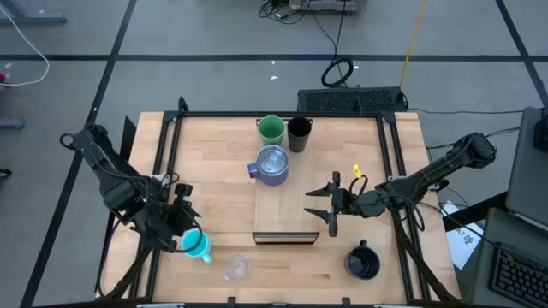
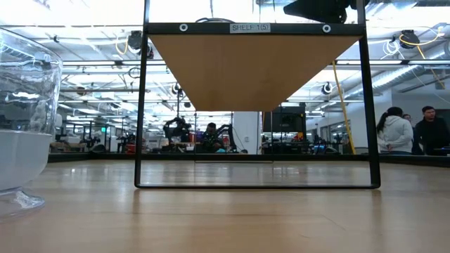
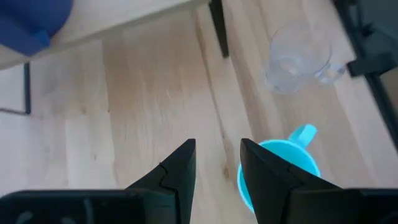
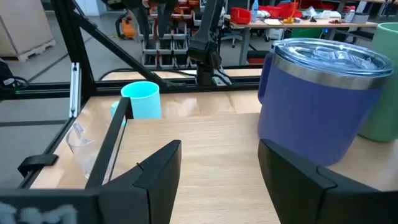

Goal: Stack small to large cups/mugs on shelf
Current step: Put the purple mug on the shelf

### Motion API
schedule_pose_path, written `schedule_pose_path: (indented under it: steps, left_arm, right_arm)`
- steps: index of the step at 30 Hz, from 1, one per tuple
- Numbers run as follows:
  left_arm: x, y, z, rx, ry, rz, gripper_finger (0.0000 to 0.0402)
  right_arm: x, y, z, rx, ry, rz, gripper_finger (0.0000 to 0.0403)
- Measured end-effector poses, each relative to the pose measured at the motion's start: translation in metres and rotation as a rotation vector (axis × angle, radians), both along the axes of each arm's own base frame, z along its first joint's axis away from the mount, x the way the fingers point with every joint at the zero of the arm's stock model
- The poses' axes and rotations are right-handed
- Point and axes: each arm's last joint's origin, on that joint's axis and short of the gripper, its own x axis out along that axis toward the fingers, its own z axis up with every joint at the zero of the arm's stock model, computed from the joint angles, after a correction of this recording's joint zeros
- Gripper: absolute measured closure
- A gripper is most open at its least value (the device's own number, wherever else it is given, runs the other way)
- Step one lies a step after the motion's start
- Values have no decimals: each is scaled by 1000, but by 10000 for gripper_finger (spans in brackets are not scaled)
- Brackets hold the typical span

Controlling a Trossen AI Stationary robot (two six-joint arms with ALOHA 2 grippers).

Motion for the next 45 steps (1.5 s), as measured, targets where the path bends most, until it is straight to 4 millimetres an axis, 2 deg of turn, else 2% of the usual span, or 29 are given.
schedule_pose_path:
  steps: [5,10,15,19,26,32,35,40,45]
  left_arm:
    - [9,-9,1,51,50,1,273]
    - [13,-14,-5,81,69,0,273]
    - [15,-14,-9,107,42,19,273]
    - [16,-14,-9,119,30,25,273]
    - [17,-14,-9,131,18,28,273]
    - [18,-12,-8,193,-39,48,273]
    - [19,-11,-7,237,-84,71,273]
    - [21,-9,-8,306,-172,125,273]
    - [27,-10,-22,366,-263,173,273]
  right_arm:
    - [0,0,0,3,-1,0,197]
    - [-3,0,4,93,-25,-11,197]
    - [-10,9,12,118,-12,27,197]
    - [-10,24,33,114,55,23,197]
    - [-8,49,76,138,290,-5,197]
    - [0,69,105,186,464,-27,197]
    - [7,78,113,218,536,-34,197]
    - [18,90,114,269,647,-55,197]
    - [26,100,104,378,762,-60,197]
